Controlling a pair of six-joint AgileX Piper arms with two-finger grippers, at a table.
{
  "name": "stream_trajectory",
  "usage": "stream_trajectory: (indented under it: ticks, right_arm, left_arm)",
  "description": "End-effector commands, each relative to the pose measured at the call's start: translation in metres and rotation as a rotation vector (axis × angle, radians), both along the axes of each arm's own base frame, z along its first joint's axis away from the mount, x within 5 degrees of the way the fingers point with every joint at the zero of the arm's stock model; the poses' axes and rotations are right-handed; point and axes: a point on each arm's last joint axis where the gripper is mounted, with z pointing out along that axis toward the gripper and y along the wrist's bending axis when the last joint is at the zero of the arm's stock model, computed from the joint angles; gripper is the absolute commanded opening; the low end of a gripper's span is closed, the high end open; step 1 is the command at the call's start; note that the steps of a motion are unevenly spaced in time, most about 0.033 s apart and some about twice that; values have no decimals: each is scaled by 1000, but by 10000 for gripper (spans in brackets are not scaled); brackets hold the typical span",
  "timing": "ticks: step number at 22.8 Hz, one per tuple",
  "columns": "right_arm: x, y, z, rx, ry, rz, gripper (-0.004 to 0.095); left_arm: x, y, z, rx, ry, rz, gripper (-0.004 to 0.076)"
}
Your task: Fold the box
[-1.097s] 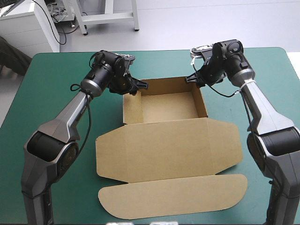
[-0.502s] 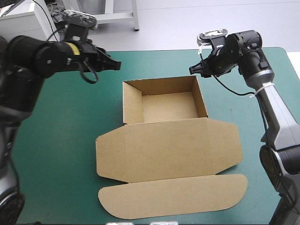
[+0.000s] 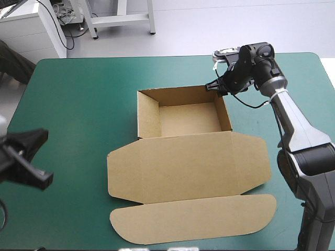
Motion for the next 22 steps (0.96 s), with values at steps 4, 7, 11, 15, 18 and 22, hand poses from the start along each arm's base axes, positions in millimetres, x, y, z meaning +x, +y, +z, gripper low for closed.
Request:
stream_trajectory:
  ticks: [4, 7, 11, 15, 18, 22]
  right_arm:
    - [6, 7, -10, 42, 36, 10, 422]
    - [13, 9, -26, 40, 73, -7, 412]
    - [19, 9, -40, 32, 107, -48, 244]
    - [21, 7, -44, -9, 102, -34, -11]
    - [24, -2, -44, -82, 79, -48, -19]
    - [35, -51, -42, -267, 33, -141, -20]
  left_arm:
    - [-56, 28, -88, -80, -119, 10, -8]
    - [-72, 36, -142, -119, -85, 28, -8]
    - [-75, 36, -193, -124, -73, 19, -8]
    - [-71, 31, -205, -152, -70, -1, -8]
    - [-70, 30, -206, -154, -73, -1, -8]
    - [-69, 31, -206, -147, -76, 3, -8]
